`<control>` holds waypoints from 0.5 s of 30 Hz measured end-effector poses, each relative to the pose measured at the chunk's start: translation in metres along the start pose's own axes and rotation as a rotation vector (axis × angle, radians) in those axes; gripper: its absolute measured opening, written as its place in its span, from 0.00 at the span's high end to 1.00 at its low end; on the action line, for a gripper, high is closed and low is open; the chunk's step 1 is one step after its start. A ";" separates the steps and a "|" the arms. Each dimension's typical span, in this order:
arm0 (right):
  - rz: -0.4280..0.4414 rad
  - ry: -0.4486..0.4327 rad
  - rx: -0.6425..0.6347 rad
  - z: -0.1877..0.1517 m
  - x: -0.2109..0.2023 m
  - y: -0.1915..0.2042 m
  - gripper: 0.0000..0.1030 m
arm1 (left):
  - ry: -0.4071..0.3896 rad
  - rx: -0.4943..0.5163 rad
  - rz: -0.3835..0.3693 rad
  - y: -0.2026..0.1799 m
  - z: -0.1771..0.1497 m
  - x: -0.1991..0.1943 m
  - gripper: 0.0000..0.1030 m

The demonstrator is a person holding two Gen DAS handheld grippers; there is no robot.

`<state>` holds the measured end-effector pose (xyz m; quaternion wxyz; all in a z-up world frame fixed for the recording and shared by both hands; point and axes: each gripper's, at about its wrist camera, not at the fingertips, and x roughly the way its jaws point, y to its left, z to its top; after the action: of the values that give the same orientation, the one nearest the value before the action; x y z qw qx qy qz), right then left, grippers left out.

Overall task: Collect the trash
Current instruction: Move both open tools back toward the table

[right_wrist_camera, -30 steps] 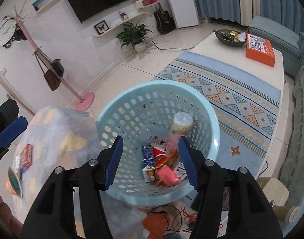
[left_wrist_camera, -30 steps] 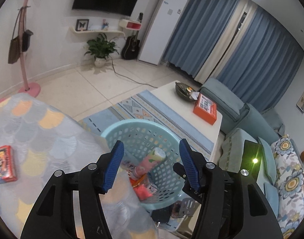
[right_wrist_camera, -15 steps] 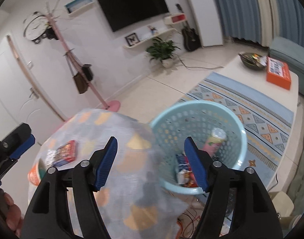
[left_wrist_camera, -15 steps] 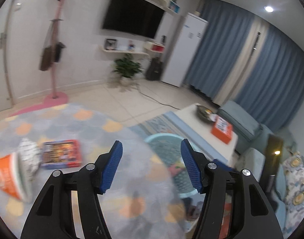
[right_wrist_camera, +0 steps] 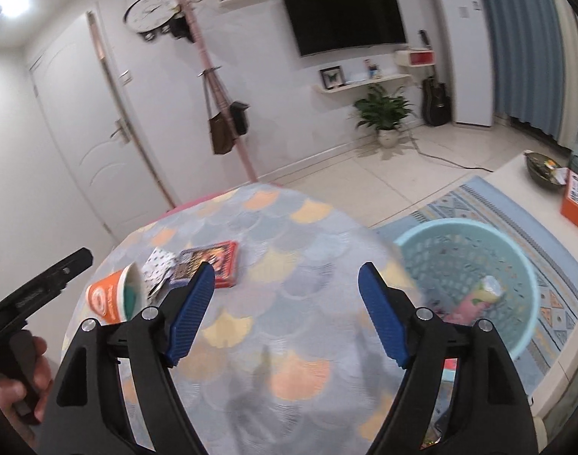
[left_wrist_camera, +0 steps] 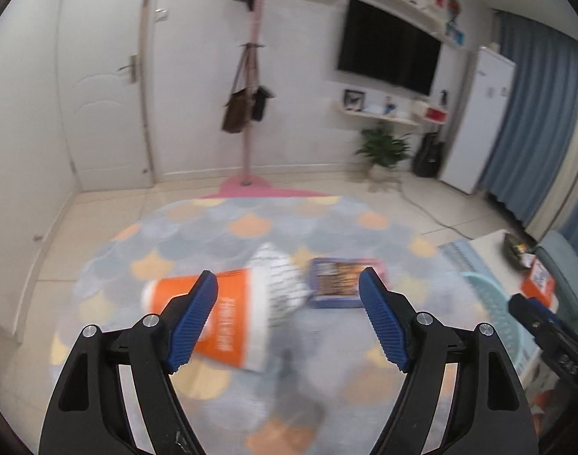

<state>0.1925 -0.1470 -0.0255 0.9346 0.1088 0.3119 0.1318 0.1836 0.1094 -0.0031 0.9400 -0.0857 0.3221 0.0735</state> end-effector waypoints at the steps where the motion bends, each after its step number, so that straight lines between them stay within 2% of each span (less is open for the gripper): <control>1: 0.011 0.012 -0.010 -0.003 0.008 0.005 0.28 | 0.008 -0.009 0.012 0.008 0.000 0.003 0.27; 7: 0.011 0.081 -0.035 -0.022 0.039 0.015 0.28 | 0.055 -0.052 0.050 0.053 0.022 0.032 0.27; 11: 0.008 0.128 -0.031 -0.033 0.061 0.016 0.28 | 0.155 0.007 0.070 0.052 0.031 0.065 0.29; 15: 0.019 0.134 -0.028 -0.034 0.064 0.014 0.28 | 0.218 0.067 0.107 0.043 0.022 0.079 0.42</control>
<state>0.2187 -0.1095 -0.0837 0.9118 0.0898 0.3706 0.1521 0.2500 0.1628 -0.0400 0.8965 -0.0443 0.4287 0.1028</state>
